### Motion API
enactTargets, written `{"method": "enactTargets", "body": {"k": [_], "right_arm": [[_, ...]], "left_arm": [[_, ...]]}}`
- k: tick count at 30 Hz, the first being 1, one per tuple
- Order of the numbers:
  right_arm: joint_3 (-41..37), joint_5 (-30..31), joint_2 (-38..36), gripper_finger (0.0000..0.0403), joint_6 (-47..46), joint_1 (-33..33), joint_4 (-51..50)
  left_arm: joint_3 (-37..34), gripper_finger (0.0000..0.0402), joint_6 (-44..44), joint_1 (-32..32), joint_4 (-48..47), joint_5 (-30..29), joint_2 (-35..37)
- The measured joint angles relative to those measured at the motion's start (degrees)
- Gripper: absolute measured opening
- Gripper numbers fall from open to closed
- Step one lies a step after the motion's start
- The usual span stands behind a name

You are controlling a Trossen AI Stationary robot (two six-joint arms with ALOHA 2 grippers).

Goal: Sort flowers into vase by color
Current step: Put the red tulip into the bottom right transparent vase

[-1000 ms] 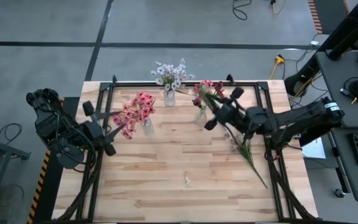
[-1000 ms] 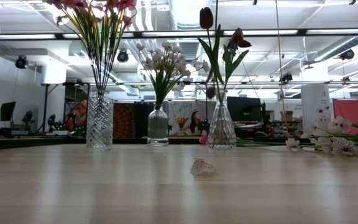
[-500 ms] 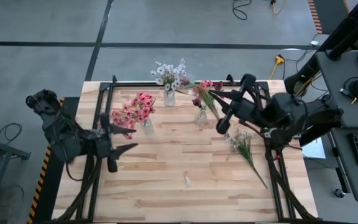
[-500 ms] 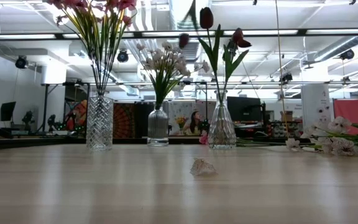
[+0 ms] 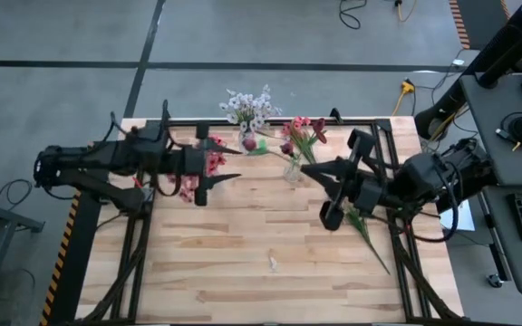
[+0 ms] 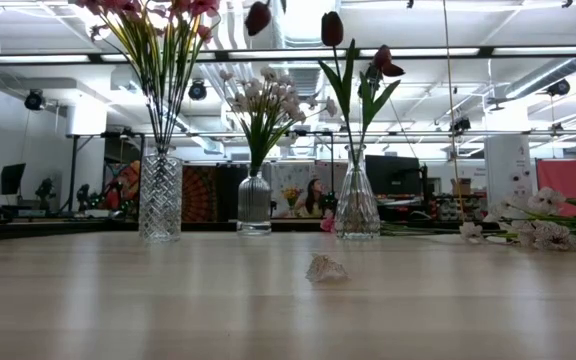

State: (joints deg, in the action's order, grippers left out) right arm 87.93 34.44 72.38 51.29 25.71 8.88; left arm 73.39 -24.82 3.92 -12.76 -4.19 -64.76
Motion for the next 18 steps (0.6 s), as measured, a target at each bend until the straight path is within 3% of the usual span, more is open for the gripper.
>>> {"method": "enactTargets", "body": {"k": [8, 11, 18], "right_arm": [[1.86, 0.12, 3.37, 0.0009, 1.7, -0.11, 0.28], [2.89, 0.13, 4.47, 0.0009, 2.38, -0.09, 0.39], [3.84, 0.12, 5.56, 0.0009, 3.27, -0.09, 0.4]], "left_arm": [[0.08, 0.025, -5.92, -2.77, 8.7, 0.98, -6.02], [0.08, 0.0251, -7.24, -2.95, 10.42, -2.68, -7.02], [0.08, 0.023, -7.67, -4.71, 10.44, -2.75, -8.7]]}}
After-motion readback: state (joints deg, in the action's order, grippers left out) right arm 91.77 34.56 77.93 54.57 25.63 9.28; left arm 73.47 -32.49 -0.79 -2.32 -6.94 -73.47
